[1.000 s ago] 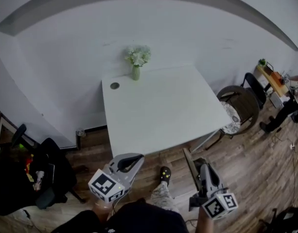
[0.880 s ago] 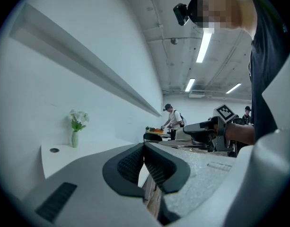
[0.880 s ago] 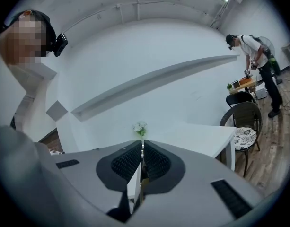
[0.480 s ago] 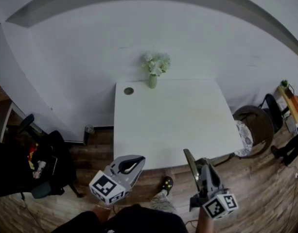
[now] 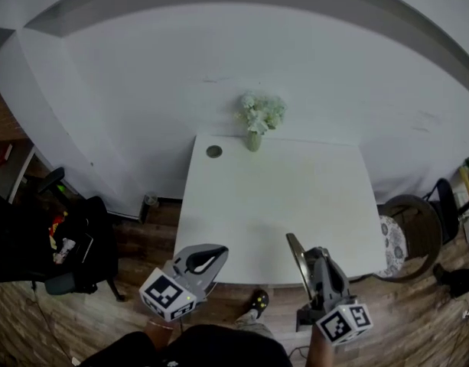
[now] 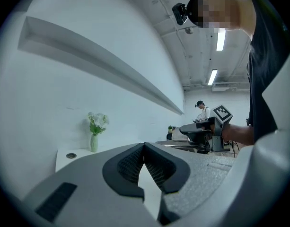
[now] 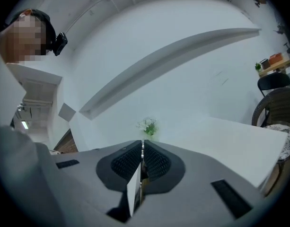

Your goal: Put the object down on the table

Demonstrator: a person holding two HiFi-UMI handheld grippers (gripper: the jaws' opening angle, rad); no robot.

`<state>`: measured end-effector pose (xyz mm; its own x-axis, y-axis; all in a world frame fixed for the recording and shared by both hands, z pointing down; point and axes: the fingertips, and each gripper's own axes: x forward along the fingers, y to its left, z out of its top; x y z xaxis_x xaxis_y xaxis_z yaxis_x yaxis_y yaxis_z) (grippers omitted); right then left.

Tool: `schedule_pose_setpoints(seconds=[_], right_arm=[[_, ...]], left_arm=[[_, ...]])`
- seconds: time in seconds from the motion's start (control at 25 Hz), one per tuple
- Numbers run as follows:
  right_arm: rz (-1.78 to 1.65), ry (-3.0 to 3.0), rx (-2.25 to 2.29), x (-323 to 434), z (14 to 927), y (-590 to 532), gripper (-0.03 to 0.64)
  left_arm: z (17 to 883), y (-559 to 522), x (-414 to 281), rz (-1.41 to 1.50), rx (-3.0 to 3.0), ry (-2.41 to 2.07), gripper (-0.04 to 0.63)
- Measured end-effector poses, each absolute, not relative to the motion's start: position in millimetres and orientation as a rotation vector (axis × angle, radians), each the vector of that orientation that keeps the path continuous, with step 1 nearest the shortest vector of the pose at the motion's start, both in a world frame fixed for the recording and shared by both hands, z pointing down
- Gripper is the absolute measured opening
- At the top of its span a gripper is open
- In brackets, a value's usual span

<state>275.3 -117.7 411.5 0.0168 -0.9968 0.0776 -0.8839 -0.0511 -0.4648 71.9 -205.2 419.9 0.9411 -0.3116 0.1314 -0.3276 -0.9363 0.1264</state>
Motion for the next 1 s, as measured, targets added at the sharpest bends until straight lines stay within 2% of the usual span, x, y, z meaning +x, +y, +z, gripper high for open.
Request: schedule_pose_setpoints(seconds=[0.64,1.0], right_arm=[[-0.656,2.162,-1.826,324.6,433.3,-201.7,0.017],[-0.717,2.217,-1.804,326.5,454.4,-231.5,0.017]], left_arm=[[421.6,-243.7,120.4,0.141,2.896,-0.756,0.000],[436.4,-256.8,112.9,0.183,2.838,-0.829,0.000]])
